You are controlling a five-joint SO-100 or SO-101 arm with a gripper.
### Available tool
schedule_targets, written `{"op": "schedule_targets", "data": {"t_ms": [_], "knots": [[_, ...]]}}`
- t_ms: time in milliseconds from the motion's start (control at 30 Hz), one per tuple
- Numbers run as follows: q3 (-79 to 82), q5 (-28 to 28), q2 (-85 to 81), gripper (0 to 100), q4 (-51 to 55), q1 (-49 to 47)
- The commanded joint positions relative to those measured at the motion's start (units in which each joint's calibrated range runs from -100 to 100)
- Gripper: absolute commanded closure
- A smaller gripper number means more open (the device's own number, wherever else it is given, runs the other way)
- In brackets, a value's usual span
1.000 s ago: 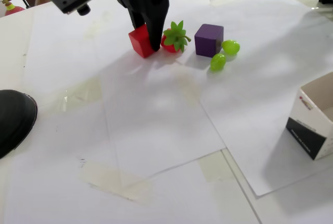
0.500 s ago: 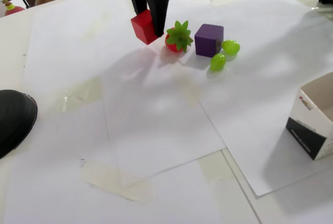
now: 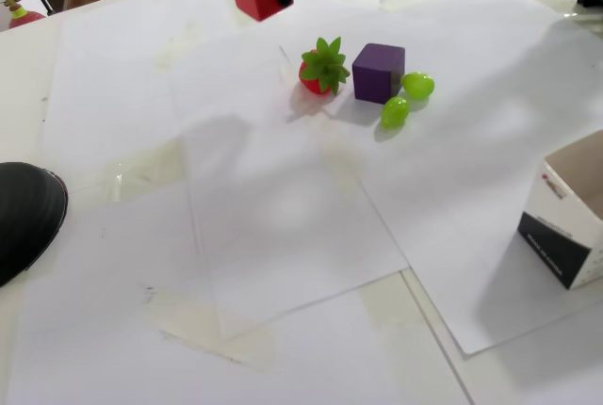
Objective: Put the red cube on top of the purple cube
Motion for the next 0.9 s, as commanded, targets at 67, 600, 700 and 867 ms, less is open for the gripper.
{"op": "schedule_targets", "data": {"t_ms": [67, 600, 700, 867], "knots": [[12.4, 1.4, -18.8, 95, 1.7, -1.7], [52.5, 7.0, -44.5, 95, -8.6, -7.7], [56.3, 7.5, -45.0, 95, -10.9, -8.8], [62.2, 7.2, -43.4, 95, -16.2, -9.3]]}}
